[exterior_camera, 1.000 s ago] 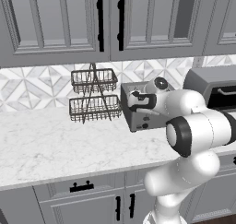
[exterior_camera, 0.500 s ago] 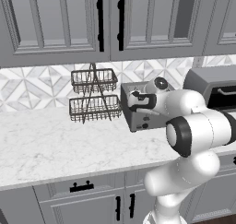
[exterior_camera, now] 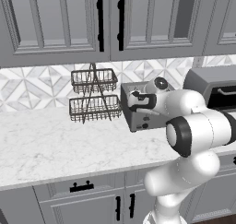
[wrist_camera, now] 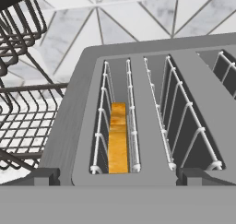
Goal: Start the toaster. Once the lever pops up, take the bread to the plate on the dining counter.
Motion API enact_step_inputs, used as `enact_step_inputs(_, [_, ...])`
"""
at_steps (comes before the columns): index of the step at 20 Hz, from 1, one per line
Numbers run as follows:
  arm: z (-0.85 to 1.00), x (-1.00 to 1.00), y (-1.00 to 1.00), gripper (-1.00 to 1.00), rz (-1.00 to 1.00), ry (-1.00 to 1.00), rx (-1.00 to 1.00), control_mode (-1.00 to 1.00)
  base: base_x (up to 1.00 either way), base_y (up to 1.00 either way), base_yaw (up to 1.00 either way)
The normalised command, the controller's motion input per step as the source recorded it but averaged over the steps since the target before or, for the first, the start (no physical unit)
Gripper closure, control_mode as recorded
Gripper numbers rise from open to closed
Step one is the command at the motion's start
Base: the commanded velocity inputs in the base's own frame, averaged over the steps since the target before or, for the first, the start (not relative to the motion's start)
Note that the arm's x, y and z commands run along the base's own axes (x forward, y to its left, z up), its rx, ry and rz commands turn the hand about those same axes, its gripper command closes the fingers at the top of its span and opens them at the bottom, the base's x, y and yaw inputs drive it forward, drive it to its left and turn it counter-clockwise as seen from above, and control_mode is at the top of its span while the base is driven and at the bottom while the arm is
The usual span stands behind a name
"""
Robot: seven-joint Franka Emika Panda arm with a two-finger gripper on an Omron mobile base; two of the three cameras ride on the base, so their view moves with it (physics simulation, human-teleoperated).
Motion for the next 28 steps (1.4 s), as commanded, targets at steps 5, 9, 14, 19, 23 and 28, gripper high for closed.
enact_step_inputs(5, [0.00,0.00,0.00,-1.00,0.00,0.00,0.00,-1.00,0.00,0.00,0.00])
enact_step_inputs(9, [0.00,0.00,0.00,-1.00,0.00,0.00,0.00,-1.00,0.00,0.00,0.00])
enact_step_inputs(14, [0.00,0.00,0.00,-1.00,0.00,0.00,0.00,-1.00,0.00,0.00,0.00])
enact_step_inputs(19, [0.00,0.00,0.00,-1.00,0.00,0.00,0.00,-1.00,0.00,0.00,0.00])
enact_step_inputs(23, [0.00,0.00,0.00,-1.00,0.00,0.00,0.00,-1.00,0.00,0.00,0.00])
enact_step_inputs(28, [0.00,0.00,0.00,-1.00,0.00,0.00,0.00,-1.00,0.00,0.00,0.00])
